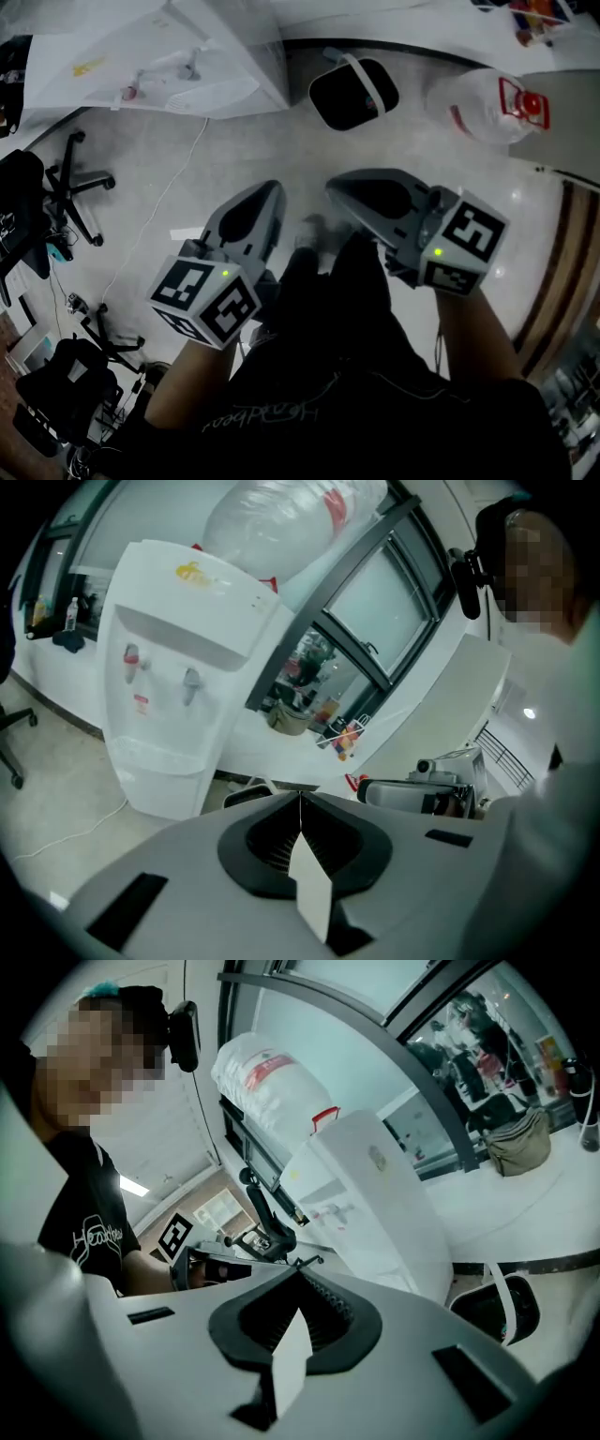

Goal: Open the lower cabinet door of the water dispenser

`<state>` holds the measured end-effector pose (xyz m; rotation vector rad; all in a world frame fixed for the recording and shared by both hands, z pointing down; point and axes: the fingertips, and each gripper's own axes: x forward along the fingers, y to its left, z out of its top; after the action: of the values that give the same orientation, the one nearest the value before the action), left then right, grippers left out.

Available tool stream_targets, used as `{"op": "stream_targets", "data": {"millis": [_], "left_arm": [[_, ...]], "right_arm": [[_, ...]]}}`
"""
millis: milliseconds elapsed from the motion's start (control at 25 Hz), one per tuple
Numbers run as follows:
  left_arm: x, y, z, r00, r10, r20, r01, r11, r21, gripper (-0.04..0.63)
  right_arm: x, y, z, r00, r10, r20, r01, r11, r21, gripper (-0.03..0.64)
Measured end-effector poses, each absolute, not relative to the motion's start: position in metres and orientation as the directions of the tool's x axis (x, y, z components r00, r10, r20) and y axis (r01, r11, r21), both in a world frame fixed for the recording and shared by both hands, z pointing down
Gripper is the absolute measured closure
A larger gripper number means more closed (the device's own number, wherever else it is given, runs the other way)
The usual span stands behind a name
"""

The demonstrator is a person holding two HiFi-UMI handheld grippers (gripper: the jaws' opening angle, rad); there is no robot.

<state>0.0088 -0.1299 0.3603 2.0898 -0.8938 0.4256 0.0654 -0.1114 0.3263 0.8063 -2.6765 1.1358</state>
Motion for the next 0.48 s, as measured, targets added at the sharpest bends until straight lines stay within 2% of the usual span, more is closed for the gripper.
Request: {"op": "stream_targets", "data": {"millis": [200,480], "left_arm": [[0.014,-0.146,0.411,0.621,-0.502,0.602,-0.78,-0.322,0.537,0.594],[0.034,-0.153,0.476,0.551,-0.508,0.662,-0.828,-0.234,0.51,0.593]], "right_arm": [[0.08,-0.137,0.38,-0.879,-0.35,0.324,-0.477,0.628,-0.615,0.604],[0.101,-0.151,0.431,-0.893,-0.295,0.341,-0.446,0.683,-0.578,0.604]]}}
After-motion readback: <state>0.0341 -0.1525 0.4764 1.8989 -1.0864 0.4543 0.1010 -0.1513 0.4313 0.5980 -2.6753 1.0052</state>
